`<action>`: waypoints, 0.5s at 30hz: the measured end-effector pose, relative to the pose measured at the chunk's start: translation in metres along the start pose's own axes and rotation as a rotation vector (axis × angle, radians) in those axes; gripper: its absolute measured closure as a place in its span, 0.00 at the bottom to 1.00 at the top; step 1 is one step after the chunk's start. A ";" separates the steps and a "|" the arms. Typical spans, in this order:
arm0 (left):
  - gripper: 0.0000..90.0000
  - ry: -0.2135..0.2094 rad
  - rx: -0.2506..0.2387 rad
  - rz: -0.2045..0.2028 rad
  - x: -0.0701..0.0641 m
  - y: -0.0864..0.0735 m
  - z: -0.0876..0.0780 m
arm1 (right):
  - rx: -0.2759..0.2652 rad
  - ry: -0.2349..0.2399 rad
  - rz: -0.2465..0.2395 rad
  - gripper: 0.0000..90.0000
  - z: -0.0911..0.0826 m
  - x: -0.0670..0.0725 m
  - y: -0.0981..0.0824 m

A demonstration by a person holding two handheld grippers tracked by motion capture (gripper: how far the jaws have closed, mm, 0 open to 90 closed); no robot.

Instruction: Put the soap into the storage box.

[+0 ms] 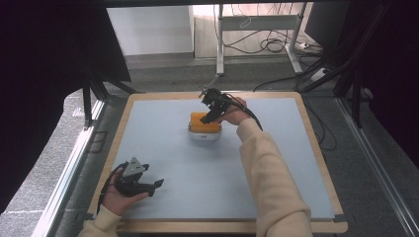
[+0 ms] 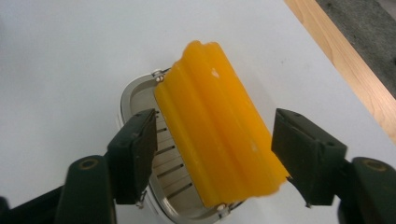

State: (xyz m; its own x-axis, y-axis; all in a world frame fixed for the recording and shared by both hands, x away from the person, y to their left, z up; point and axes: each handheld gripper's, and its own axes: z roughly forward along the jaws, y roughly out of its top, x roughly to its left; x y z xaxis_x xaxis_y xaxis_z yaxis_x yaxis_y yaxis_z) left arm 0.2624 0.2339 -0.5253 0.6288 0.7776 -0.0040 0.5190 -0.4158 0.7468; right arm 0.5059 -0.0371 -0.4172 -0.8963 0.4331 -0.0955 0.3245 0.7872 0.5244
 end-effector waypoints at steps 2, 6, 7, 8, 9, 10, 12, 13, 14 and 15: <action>0.22 0.001 0.004 0.004 0.000 0.000 0.000 | -0.020 -0.013 0.033 0.31 -0.005 0.001 -0.005; 0.23 0.005 0.001 -0.004 0.002 0.000 -0.001 | -0.066 -0.031 0.078 0.27 -0.015 0.004 -0.018; 0.23 0.007 0.001 -0.005 0.002 0.000 -0.001 | -0.077 -0.038 0.089 0.25 -0.018 0.005 -0.021; 0.22 0.008 0.001 -0.006 0.002 0.000 -0.001 | -0.090 -0.039 0.098 0.25 -0.021 0.006 -0.025; 0.22 0.006 0.002 -0.006 0.002 0.000 -0.001 | -0.103 -0.039 0.115 0.24 -0.024 0.008 -0.030; 0.22 0.009 0.002 -0.003 0.002 0.000 -0.001 | -0.116 -0.040 0.125 0.23 -0.026 0.010 -0.035; 0.22 0.008 0.001 -0.002 0.001 0.000 -0.001 | -0.128 -0.049 0.137 0.22 -0.030 0.014 -0.044; 0.23 0.010 0.000 -0.001 0.001 0.000 -0.001 | -0.135 -0.053 0.143 0.22 -0.033 0.017 -0.049; 0.23 0.009 -0.002 -0.006 0.001 0.000 -0.001 | -0.143 -0.055 0.152 0.22 -0.036 0.021 -0.057; 0.23 0.011 0.002 -0.001 0.001 0.000 -0.001 | -0.145 -0.063 0.157 0.22 -0.039 0.024 -0.063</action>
State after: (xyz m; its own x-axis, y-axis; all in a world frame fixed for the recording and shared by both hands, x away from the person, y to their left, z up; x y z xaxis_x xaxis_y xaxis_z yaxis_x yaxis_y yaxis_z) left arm 0.2623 0.2350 -0.5246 0.6218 0.7832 0.0027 0.5205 -0.4159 0.7457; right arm 0.4522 -0.0935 -0.4194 -0.8163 0.5752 -0.0532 0.4075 0.6387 0.6526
